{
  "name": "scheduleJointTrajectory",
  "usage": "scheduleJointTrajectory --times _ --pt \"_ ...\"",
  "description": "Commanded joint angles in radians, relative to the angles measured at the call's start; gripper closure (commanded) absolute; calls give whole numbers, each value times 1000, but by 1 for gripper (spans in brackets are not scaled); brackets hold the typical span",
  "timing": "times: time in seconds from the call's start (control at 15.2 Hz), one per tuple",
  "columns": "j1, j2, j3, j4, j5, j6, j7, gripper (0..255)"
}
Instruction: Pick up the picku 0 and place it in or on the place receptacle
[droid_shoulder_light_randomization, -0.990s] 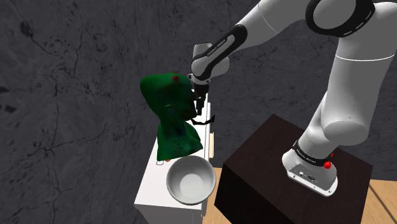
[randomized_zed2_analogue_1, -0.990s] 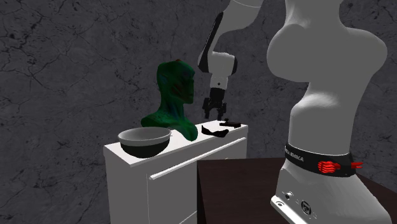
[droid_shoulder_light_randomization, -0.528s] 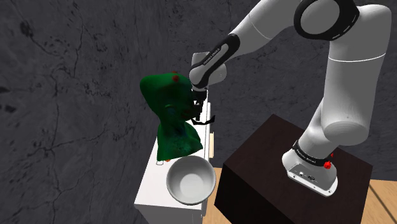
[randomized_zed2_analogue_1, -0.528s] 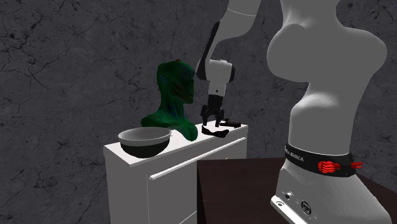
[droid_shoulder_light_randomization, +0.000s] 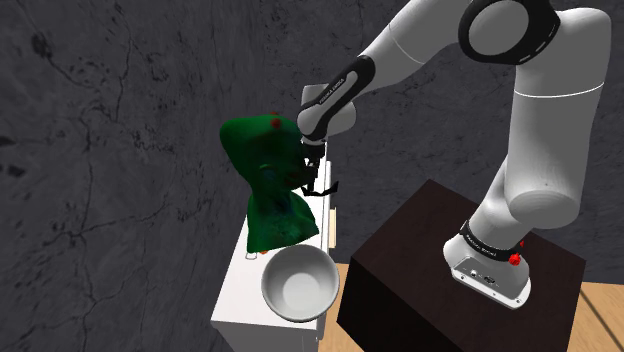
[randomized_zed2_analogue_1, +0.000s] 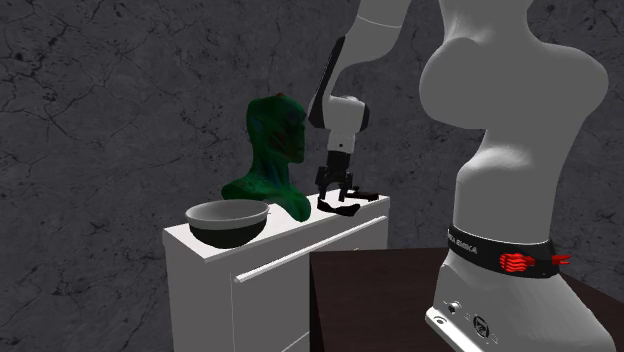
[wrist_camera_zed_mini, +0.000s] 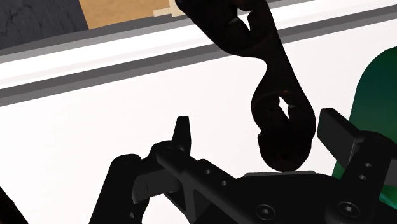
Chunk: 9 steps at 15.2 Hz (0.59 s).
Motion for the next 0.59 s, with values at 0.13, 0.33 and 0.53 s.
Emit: scheduleJointTrajectory --times 0.13,0.33,0.53 --pt "8 8 8 -8 -1 4 0 255" --pt "10 3 8 -9 -2 0 5 255" --pt "8 5 8 -7 -2 0 3 255"
